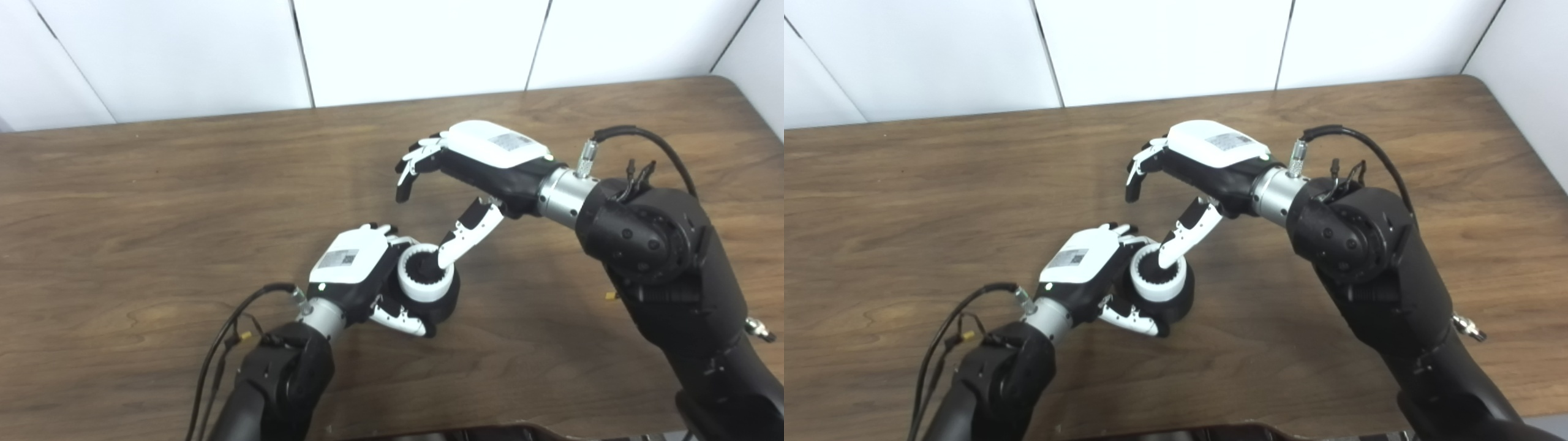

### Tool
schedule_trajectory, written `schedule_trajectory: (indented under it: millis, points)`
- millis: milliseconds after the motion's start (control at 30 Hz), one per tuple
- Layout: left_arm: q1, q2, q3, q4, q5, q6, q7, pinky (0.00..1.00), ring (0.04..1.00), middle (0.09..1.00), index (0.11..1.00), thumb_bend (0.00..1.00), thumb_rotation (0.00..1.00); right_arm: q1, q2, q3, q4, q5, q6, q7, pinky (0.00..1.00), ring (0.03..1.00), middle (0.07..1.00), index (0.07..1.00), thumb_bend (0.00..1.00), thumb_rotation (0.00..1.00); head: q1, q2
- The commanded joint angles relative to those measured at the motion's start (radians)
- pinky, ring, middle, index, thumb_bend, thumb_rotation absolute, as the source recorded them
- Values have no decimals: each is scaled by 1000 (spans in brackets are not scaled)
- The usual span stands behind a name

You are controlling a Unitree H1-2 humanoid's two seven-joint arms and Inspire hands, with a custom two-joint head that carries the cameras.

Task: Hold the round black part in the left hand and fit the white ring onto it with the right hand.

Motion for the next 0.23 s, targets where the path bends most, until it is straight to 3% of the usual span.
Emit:
schedule_trajectory:
  millis: [0, 200]
  points:
    - [-7, 10, 5, 2, 44, 43, -60, 1000, 972, 901, 883, 1000, 377, -28, -4, -17, -21, -1, 3, -30, 983, 930, 848, 640, 1000, 463, -1, 1]
    - [-20, 3, 18, -1, 74, 56, -120, 1000, 983, 930, 908, 1000, 405, -18, -2, -24, -21, 0, 0, -35, 1000, 934, 848, 623, 1000, 443, 0, -1]
